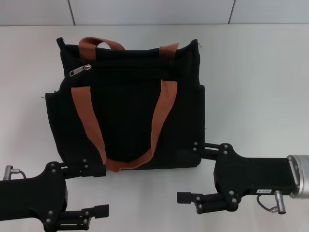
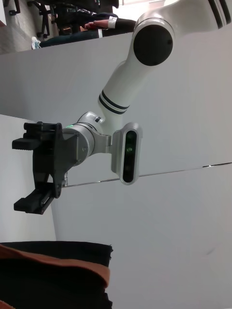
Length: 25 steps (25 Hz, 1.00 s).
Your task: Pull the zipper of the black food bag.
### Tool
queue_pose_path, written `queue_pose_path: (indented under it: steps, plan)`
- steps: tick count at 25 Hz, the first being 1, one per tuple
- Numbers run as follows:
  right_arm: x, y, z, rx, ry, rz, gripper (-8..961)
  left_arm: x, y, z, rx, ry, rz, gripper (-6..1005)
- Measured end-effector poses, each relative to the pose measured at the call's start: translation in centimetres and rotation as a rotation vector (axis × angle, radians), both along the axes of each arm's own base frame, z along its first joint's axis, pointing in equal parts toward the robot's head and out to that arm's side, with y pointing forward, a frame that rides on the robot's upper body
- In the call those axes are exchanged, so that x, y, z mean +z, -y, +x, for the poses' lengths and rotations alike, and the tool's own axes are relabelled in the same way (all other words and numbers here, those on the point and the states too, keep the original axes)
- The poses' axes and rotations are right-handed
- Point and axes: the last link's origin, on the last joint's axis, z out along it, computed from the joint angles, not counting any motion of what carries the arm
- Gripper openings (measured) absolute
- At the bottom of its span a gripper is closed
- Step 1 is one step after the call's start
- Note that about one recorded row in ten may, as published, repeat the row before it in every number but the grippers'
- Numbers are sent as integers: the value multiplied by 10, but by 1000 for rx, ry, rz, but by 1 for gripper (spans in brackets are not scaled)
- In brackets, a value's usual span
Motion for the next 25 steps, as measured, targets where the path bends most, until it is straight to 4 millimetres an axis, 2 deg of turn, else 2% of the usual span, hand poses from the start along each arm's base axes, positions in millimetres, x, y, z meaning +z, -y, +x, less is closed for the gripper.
queue_pose_path:
  steps: [17, 25]
  plan:
    - [0, -2, -1, 3, 0, 2, 813, 1, -1, 1, -1, 5, 3, 757]
    - [2, -2, 1, -9, -1, 8, 813, 11, -12, 14, -44, 88, 72, 756]
